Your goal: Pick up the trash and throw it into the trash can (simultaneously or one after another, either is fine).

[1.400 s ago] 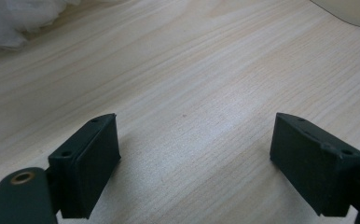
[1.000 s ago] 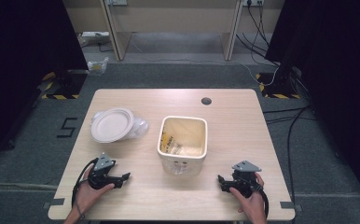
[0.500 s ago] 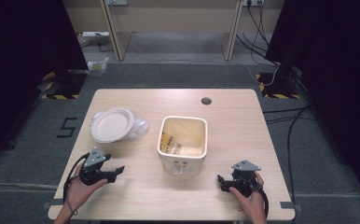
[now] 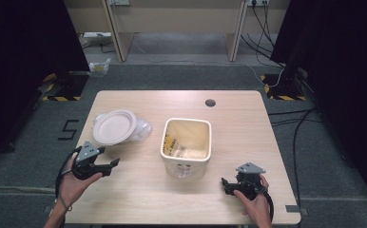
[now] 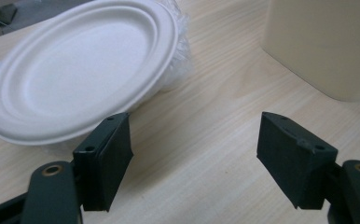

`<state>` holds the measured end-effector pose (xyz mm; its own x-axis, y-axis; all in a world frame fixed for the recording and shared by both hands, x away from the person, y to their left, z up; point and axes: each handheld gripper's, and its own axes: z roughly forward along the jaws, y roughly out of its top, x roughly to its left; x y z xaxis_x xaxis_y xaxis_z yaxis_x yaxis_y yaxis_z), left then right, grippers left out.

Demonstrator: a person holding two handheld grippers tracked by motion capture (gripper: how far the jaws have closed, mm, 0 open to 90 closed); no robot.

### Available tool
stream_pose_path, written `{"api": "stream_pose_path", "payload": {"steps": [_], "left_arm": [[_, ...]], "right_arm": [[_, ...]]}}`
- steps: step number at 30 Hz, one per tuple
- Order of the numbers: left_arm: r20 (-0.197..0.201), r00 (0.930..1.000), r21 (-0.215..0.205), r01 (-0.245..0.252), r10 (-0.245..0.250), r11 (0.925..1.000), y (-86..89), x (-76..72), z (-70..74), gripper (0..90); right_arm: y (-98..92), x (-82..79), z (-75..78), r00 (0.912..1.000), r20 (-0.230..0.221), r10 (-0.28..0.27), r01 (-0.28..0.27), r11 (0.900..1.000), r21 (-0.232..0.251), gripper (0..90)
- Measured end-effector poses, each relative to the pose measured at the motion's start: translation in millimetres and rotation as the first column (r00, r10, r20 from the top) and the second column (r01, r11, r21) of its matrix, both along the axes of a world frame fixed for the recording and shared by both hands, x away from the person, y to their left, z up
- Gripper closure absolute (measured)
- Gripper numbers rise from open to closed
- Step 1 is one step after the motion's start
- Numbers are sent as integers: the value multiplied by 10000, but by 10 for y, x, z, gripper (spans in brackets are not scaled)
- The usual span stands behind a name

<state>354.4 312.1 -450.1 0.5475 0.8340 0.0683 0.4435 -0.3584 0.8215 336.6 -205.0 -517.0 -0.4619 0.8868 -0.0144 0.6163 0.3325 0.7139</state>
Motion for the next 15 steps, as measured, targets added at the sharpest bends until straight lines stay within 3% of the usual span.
{"api": "stream_pose_path", "payload": {"steps": [15], "left_arm": [[218, 9997, 518, -85, 73, 9986, -98, 355, 72, 306]], "right_arm": [[6, 8, -1, 10000, -28, -6, 6, 10000, -15, 90]]}}
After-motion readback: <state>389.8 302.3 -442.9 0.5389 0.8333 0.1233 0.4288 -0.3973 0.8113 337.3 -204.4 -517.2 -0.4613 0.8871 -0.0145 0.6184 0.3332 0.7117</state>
